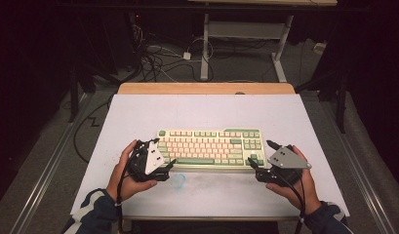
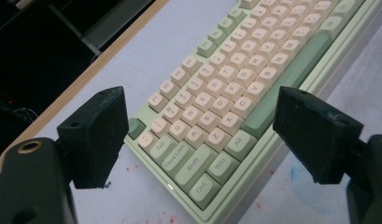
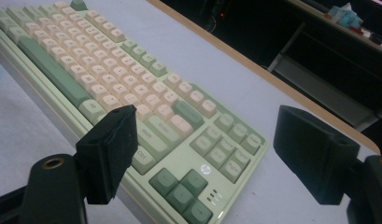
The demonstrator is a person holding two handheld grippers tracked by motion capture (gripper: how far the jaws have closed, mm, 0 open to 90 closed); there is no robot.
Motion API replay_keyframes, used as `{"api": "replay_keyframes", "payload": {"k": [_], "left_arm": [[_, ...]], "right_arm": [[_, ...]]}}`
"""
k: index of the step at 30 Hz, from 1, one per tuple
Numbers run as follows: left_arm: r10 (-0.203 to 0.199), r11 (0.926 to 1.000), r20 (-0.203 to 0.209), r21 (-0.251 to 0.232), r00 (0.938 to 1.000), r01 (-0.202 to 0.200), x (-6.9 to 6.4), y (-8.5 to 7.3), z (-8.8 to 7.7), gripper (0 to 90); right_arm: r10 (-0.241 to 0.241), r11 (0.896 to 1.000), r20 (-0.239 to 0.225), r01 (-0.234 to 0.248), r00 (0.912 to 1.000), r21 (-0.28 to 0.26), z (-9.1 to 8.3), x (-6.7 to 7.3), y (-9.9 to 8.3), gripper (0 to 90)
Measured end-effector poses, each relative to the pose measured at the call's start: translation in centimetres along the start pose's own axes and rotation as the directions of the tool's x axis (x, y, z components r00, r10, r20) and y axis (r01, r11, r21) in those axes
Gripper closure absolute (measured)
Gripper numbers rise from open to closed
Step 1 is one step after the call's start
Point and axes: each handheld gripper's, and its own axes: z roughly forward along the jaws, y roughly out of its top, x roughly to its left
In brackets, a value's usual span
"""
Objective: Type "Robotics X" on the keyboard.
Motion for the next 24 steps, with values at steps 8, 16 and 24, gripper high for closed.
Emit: {"api": "replay_keyframes", "payload": {"k": [8, 16, 24], "left_arm": [[-0.008, 1.0, -0.014, -0.004, 0.9999, 0.008, 0.9, -0.7, -1.3, 16.8], [-0.028, 0.9996, -0.034, 0.004, 0.999, 0.028, 2.2, -1.8, -2.5, 15.1], [-0.046, 0.9987, -0.087, 0.017, 0.9951, 0.047, 3.6, -3.4, -3.3, 15.1]], "right_arm": [[0.019, 1.0, 0.02, -0.019, 0.9996, -0.006, -1.3, -0.6, -1.2, 22.4], [0.035, 0.999, 0.048, -0.036, 0.9982, 0.019, -1.9, -1.3, -3.1, 22.3], [0.074, 0.996, 0.076, -0.077, 0.9943, 0.044, -2.5, -2.1, -5.6, 22.3]]}}
